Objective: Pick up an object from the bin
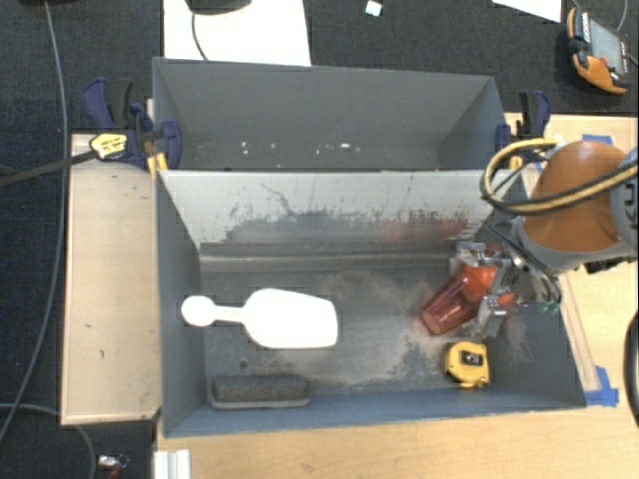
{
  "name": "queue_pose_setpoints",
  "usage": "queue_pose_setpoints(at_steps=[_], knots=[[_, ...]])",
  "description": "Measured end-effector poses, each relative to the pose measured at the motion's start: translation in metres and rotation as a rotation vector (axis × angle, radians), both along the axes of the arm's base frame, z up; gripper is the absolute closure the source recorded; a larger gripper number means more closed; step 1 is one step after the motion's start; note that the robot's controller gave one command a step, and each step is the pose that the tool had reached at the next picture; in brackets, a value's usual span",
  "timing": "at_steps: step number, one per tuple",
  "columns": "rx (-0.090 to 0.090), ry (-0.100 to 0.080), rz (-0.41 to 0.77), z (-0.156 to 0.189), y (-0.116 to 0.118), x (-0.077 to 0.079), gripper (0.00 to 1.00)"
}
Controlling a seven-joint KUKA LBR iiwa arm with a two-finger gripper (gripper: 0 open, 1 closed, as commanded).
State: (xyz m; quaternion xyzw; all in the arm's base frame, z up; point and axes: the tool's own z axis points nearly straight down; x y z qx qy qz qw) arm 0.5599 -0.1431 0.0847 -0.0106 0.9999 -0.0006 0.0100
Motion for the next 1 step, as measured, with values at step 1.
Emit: queue_pose_setpoints(at_steps=[1], knots=[[-0.002,-0.005,0.07,-0.0135,0.0188,0.0041,0.0]])
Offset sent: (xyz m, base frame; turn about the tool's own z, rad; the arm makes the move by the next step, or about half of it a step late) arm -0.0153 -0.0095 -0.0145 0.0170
